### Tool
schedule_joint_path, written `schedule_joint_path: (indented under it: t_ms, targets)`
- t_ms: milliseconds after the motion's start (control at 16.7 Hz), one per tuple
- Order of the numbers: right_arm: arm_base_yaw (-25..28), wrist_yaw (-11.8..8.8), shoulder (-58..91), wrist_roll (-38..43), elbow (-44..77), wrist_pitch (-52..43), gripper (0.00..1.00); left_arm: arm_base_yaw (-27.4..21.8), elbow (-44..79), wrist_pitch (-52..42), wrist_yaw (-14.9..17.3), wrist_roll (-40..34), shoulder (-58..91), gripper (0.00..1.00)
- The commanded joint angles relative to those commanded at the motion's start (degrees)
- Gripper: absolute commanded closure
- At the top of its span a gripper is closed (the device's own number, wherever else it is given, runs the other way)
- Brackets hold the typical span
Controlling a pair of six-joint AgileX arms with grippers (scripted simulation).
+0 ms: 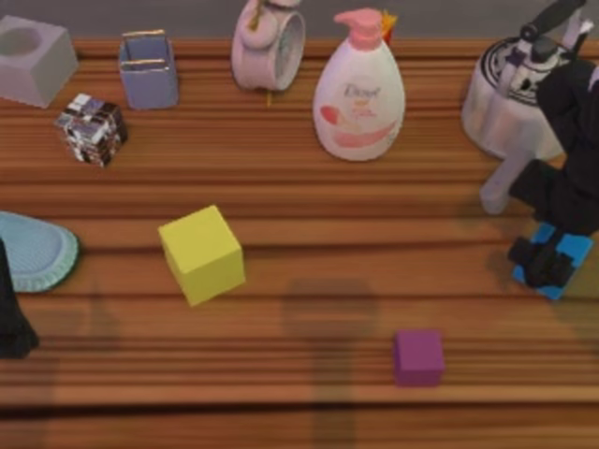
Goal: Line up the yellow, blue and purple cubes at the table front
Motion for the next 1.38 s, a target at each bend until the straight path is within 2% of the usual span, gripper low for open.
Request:
schedule_joint_path:
  t_ms: [360, 780, 1080, 1260, 1380]
  targets:
    - [0.07, -0.54, -1.71, 0.57, 0.93, -2.01, 1.0, 0.0, 0.0, 0.0, 0.0, 0.0, 0.0, 0.0]
    - [0.6, -0.59, -6.71, 0.34, 8.34, -14.67, 1.0, 0.0, 0.0, 0.0, 0.0, 0.0, 0.0, 0.0]
    - [0.48, -0.6, -6.85, 0.47, 8.67, -15.13, 1.0, 0.0, 0.0, 0.0, 0.0, 0.0, 0.0, 0.0]
    - [4.35, -0.55, -6.13, 0.37, 9.99, -16.03, 1.0, 0.0, 0.0, 0.0, 0.0, 0.0, 0.0, 0.0]
    - [9.92, -0.53, -5.6, 0.25, 11.28, -17.01, 1.0, 0.0, 0.0, 0.0, 0.0, 0.0, 0.0, 0.0]
